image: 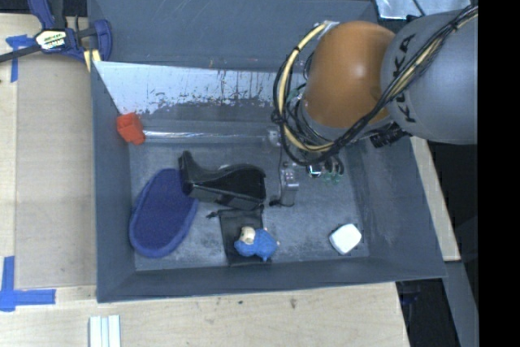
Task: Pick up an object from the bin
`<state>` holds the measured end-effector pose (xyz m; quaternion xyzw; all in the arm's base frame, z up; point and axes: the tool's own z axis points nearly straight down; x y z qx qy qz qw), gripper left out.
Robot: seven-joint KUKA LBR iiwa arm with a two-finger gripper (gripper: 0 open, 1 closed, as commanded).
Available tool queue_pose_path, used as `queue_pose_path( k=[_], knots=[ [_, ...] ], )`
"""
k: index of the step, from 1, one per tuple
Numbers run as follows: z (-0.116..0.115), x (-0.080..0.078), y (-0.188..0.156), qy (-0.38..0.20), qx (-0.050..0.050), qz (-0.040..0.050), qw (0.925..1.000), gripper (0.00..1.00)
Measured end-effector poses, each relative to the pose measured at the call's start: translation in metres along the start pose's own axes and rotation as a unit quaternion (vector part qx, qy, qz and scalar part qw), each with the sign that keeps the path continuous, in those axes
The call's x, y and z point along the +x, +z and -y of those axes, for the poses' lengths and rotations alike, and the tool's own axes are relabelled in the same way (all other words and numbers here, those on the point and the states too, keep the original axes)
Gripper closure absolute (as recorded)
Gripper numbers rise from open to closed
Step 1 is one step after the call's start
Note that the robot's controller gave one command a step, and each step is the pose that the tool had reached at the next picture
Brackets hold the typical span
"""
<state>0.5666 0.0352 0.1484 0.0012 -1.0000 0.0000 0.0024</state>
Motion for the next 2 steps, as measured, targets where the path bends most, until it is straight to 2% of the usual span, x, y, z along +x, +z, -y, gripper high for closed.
queue_pose_path(
  k=[1, 2],
  knots=[
    [0.000, -0.002, -0.004, 0.001, 0.000, 0.0041, 1.0000, 1.00],
    [0.027, -0.018, -0.155, 0.001, 0.000, 0.0095, 1.0000, 1.00]
  ],
)
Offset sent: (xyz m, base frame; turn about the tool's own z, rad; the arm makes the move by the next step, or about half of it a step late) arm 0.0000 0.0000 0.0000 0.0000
